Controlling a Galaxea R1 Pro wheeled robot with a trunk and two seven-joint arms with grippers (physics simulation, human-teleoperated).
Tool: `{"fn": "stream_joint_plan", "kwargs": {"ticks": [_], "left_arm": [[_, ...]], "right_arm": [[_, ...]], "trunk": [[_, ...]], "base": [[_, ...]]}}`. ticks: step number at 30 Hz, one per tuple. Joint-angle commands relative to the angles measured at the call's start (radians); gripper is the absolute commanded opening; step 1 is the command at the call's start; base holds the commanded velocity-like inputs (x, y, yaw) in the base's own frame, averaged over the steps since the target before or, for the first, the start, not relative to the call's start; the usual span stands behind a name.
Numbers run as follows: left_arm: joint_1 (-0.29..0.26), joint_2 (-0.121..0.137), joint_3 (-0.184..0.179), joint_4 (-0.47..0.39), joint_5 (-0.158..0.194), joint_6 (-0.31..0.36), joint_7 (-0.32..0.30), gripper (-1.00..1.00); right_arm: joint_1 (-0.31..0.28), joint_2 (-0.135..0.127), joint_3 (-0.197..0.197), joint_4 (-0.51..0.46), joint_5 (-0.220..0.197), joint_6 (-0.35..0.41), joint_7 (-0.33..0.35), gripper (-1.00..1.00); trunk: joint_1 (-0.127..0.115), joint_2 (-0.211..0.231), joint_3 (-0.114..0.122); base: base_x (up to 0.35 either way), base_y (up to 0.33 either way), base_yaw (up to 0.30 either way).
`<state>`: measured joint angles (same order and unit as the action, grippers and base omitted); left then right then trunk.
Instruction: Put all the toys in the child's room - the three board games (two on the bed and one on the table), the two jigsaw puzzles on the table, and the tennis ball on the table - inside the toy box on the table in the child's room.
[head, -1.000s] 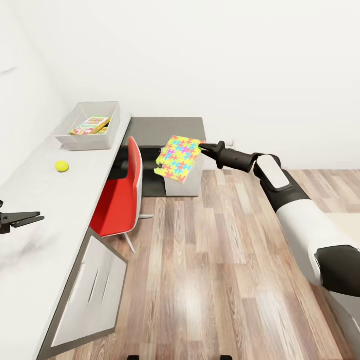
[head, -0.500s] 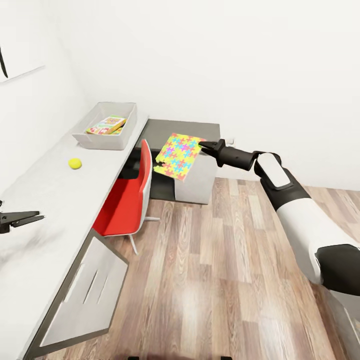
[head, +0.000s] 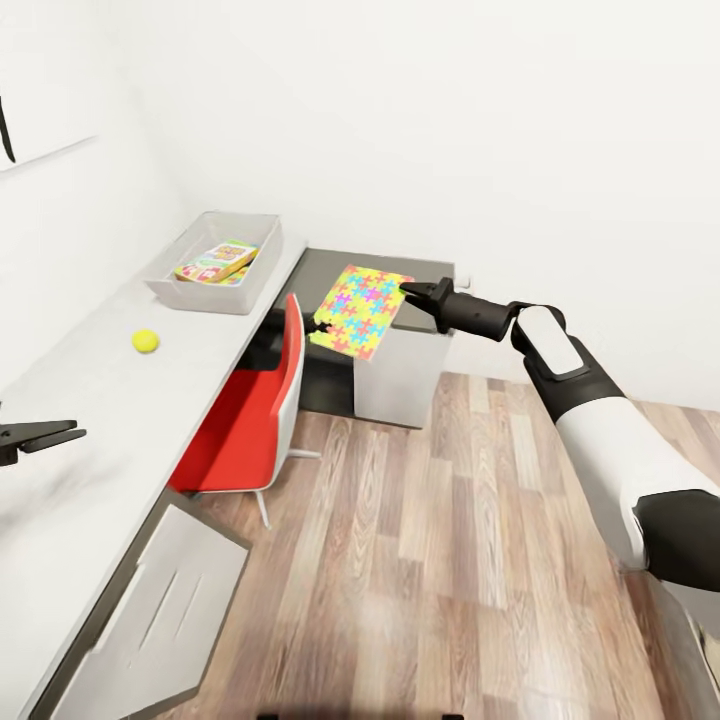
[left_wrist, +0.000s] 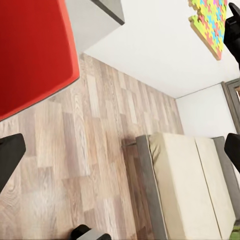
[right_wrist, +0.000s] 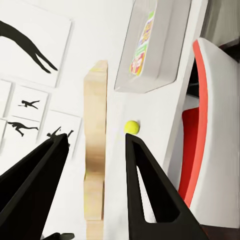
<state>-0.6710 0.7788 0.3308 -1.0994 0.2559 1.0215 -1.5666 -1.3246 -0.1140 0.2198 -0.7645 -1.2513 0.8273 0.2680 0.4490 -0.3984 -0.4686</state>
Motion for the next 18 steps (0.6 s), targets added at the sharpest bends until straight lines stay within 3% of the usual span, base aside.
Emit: {"fn": "stream_joint_plan", "kwargs": {"ticks": [1, 8, 18], "left_arm": [[0.000, 0.000, 0.000, 0.000, -0.001, 0.011, -0.004, 1.00], [-0.001, -0.003, 0.000, 0.000, 0.000, 0.010, -0.004, 1.00], [-0.001, -0.004, 0.001, 0.000, 0.004, 0.011, -0.004, 1.00]], "right_arm": [[-0.001, 0.000, 0.003, 0.001, 0.004, -0.001, 0.007, -1.00], [-0.001, 0.006, 0.003, 0.001, 0.004, -0.004, 0.006, -1.00], [-0.001, 0.007, 0.004, -0.039, 0.005, -0.002, 0.001, -1.00]], "trunk": [[0.001, -0.002, -0.001], [0.001, -0.002, 0.000], [0.001, -0.002, 0.010]], "base": [[0.256, -0.202, 0.001], [0.275, -0.148, 0.031], [0.261, -0.206, 0.192]]}}
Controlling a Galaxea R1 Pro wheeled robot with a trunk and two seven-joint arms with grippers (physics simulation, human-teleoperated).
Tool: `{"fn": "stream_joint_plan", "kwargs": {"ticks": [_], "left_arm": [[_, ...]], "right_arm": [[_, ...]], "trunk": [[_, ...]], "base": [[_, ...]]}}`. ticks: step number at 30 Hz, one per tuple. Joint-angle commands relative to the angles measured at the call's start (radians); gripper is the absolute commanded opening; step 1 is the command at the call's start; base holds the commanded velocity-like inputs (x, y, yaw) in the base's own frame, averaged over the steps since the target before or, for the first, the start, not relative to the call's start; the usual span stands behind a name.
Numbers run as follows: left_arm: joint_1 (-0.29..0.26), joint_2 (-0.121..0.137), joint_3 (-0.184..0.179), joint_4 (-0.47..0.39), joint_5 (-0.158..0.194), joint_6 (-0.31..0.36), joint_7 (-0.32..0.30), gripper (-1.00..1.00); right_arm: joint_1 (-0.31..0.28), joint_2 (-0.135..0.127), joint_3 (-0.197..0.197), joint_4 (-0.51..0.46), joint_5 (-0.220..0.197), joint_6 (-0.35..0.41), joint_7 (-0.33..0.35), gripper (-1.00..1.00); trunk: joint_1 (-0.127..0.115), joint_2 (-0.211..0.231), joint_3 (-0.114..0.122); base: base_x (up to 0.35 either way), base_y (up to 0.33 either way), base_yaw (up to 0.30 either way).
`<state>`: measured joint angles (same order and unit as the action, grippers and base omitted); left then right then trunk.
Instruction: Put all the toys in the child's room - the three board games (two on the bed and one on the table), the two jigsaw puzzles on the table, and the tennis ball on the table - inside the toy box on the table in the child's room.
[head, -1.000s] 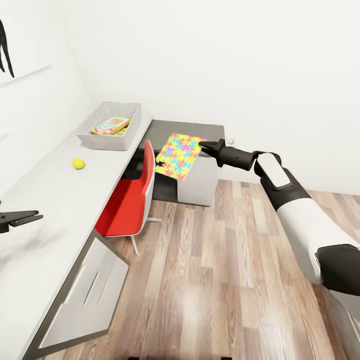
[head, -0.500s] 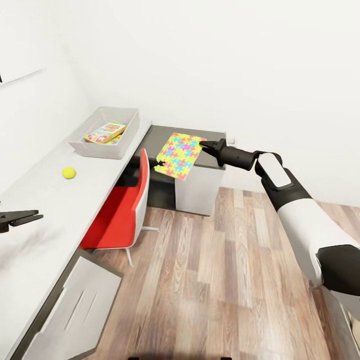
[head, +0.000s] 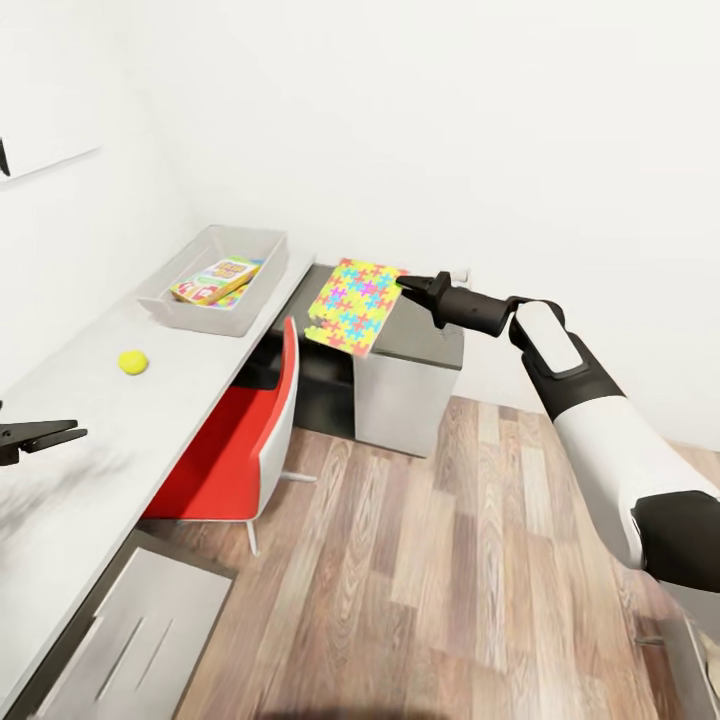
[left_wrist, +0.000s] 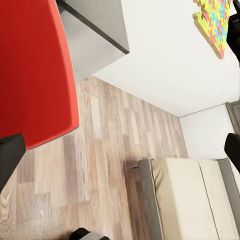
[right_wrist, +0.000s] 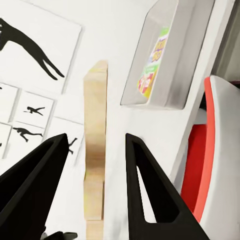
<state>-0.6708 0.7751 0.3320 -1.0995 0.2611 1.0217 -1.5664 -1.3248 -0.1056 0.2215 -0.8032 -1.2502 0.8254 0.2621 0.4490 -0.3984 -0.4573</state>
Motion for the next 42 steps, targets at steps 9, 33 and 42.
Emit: {"fn": "stream_joint_plan", "kwargs": {"ticks": [9, 33, 42], "left_arm": [[-0.001, -0.002, 0.000, -0.031, -0.002, 0.014, -0.004, 1.00], [-0.001, -0.001, 0.015, -0.036, 0.004, 0.017, -0.004, 1.00], [-0.001, -0.002, 0.016, -0.036, 0.007, 0.017, -0.004, 1.00]], "right_arm": [[-0.001, 0.000, 0.002, -0.011, 0.003, 0.001, 0.006, -1.00], [0.001, -0.002, 0.002, -0.031, 0.003, 0.001, 0.007, -1.00], [0.001, -0.002, 0.002, -0.033, 0.003, 0.001, 0.008, -1.00]], "trunk": [[0.001, -0.002, 0.009], [0.001, -0.002, 0.038], [0.001, -0.002, 0.040]], "base": [[0.225, -0.262, 0.211], [0.074, -0.084, 0.207], [0.224, -0.163, 0.048]]}}
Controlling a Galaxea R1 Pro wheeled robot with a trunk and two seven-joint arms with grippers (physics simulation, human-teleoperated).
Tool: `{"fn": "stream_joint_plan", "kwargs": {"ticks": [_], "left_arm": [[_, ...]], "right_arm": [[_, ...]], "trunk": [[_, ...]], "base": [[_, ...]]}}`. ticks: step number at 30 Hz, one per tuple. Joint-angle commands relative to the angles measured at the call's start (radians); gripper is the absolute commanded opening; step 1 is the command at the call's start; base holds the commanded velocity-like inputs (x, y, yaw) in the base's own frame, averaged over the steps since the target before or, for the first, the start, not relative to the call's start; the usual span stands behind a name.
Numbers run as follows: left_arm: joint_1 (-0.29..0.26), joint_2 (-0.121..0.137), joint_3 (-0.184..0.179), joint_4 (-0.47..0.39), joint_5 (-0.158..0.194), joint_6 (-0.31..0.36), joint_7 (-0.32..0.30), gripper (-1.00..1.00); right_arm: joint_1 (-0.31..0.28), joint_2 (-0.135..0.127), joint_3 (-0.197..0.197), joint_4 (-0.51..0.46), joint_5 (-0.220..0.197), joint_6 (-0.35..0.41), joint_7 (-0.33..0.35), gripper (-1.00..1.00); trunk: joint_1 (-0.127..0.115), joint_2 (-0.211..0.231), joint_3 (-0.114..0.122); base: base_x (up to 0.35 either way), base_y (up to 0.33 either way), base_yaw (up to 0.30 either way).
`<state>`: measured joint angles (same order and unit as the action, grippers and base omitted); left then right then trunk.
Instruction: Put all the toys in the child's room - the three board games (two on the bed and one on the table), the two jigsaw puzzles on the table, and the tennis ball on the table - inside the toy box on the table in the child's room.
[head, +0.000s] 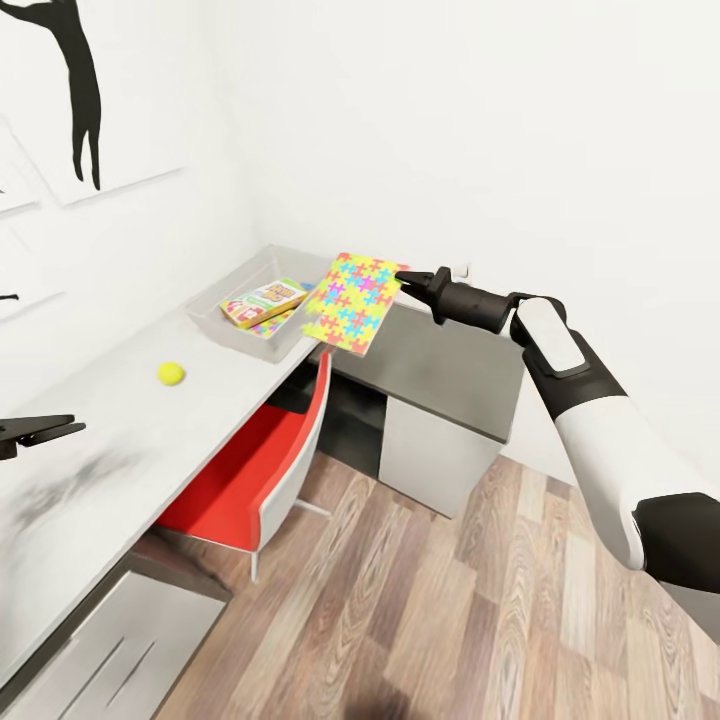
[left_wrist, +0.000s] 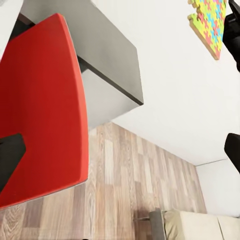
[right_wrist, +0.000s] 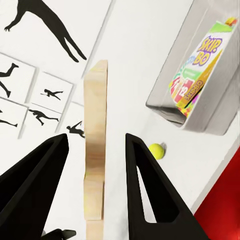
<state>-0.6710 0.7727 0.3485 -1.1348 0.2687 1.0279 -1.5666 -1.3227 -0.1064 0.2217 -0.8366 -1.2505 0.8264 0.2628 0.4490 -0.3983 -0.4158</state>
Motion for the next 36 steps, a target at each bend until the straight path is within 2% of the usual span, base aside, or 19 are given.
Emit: {"fn": "stream_joint_plan", "kwargs": {"ticks": [1, 8, 18, 30, 36], "left_arm": [[-0.001, 0.000, 0.000, 0.000, -0.001, 0.011, -0.004, 1.00], [0.000, 0.000, 0.000, -0.001, 0.000, 0.011, -0.004, 1.00], [-0.001, 0.000, 0.001, -0.002, 0.000, 0.011, -0.004, 1.00], [0.000, 0.001, 0.007, -0.021, 0.001, 0.014, -0.004, 1.00], [-0.001, 0.000, 0.013, -0.023, 0.001, 0.017, -0.004, 1.00]], "right_arm": [[-0.001, -0.001, 0.002, 0.001, 0.003, 0.000, 0.007, -1.00], [-0.001, 0.000, 0.002, 0.001, 0.003, -0.001, 0.007, -1.00], [-0.001, 0.001, 0.002, -0.015, 0.004, 0.000, 0.005, -1.00], [0.000, 0.002, 0.004, -0.019, 0.006, -0.001, 0.004, -1.00], [0.003, 0.002, 0.004, -0.019, 0.008, -0.003, 0.003, -1.00]], "trunk": [[0.001, -0.002, -0.002], [0.001, -0.002, 0.000], [0.001, -0.002, 0.011], [0.001, -0.002, 0.025], [0.001, -0.002, 0.033]], "base": [[0.247, -0.183, 0.002], [0.248, -0.185, 0.031], [0.242, -0.183, 0.183], [0.079, -0.017, 0.204], [0.153, 0.133, 0.204]]}}
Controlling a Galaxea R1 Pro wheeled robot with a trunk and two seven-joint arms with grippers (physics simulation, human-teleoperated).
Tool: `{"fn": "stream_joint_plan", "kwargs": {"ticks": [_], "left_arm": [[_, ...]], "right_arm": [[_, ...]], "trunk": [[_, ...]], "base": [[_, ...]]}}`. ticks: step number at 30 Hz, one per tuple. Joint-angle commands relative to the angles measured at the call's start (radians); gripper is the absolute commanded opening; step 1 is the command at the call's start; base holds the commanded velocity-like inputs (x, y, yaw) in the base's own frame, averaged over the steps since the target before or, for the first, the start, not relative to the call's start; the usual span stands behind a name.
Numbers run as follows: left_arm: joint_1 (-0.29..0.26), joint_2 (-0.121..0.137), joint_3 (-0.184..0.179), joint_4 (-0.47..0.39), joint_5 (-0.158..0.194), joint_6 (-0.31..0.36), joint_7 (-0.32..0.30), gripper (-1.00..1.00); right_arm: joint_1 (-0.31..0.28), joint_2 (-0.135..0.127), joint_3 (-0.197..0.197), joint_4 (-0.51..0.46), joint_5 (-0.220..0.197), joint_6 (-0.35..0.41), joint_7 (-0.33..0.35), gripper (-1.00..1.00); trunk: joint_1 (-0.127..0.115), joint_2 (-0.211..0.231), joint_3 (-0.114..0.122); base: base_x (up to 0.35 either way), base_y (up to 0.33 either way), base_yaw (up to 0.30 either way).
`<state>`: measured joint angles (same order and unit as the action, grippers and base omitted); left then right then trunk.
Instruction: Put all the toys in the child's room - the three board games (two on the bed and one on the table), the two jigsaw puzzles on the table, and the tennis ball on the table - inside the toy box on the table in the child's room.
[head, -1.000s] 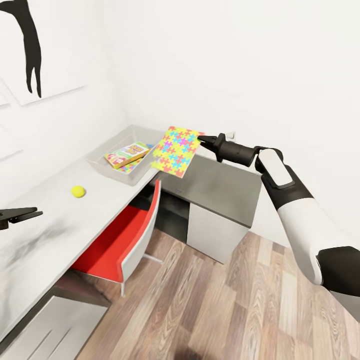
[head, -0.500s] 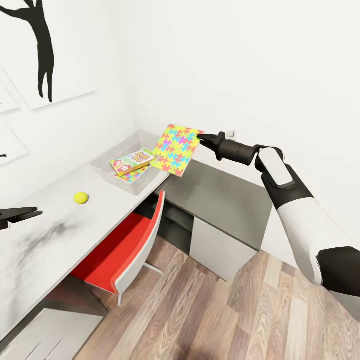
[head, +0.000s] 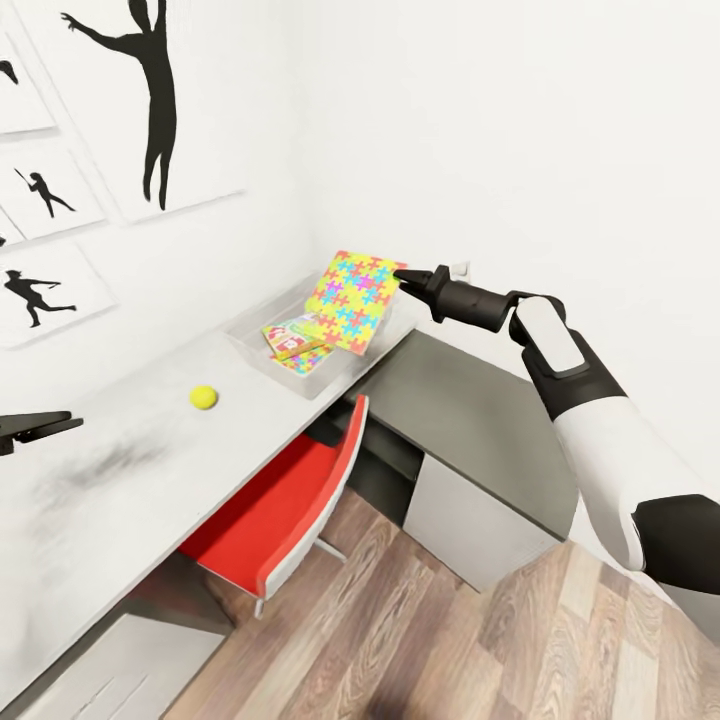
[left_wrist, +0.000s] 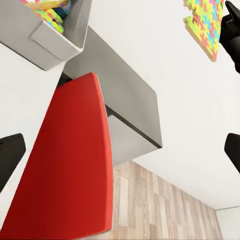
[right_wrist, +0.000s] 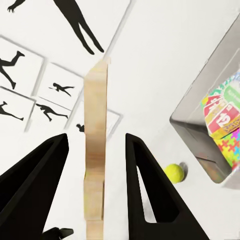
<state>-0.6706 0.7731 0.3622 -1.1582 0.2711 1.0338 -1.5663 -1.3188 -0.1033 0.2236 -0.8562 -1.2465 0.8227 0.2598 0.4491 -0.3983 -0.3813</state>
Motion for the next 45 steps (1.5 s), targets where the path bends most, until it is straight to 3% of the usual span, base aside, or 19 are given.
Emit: {"fn": "stream_joint_plan", "kwargs": {"ticks": [1, 21, 27, 31, 33, 37, 45], "left_arm": [[-0.001, 0.000, -0.001, 0.001, -0.001, 0.011, -0.004, 1.00], [-0.001, -0.004, -0.002, -0.004, 0.000, 0.011, -0.004, 1.00], [-0.001, -0.012, -0.001, -0.005, 0.000, 0.011, -0.004, 1.00], [0.000, -0.014, -0.002, -0.005, 0.000, 0.011, -0.004, 1.00], [0.000, -0.016, -0.002, -0.005, 0.000, 0.011, -0.004, 1.00], [0.000, -0.019, -0.002, -0.005, 0.000, 0.011, -0.004, 1.00], [0.000, -0.023, 0.018, -0.008, 0.005, 0.011, -0.004, 1.00]], "right_arm": [[-0.001, -0.001, 0.002, 0.000, 0.004, 0.000, 0.006, -1.00], [0.003, -0.002, -0.001, 0.000, 0.010, -0.009, 0.000, -1.00], [0.003, -0.006, -0.003, 0.002, 0.007, -0.023, -0.056, -1.00], [0.006, -0.010, -0.037, 0.018, 0.006, -0.052, -0.077, -1.00], [0.009, -0.006, -0.078, 0.049, 0.006, -0.066, -0.093, -1.00], [0.012, -0.002, -0.119, 0.109, 0.003, -0.080, -0.112, -1.00], [0.013, 0.002, -0.132, 0.137, -0.004, -0.124, -0.118, -1.00]], "trunk": [[0.001, -0.002, 0.000], [0.001, -0.002, 0.023], [0.001, -0.002, 0.024], [0.001, -0.002, 0.024], [0.001, -0.002, 0.024], [0.001, -0.002, 0.024], [0.001, -0.002, 0.024]], "base": [[0.186, 0.095, 0.204], [0.250, 0.029, 0.201], [0.225, 0.000, 0.042], [0.040, 0.000, 0.005], [0.012, 0.000, 0.001], [0.008, 0.000, 0.001], [0.013, 0.000, 0.000]]}}
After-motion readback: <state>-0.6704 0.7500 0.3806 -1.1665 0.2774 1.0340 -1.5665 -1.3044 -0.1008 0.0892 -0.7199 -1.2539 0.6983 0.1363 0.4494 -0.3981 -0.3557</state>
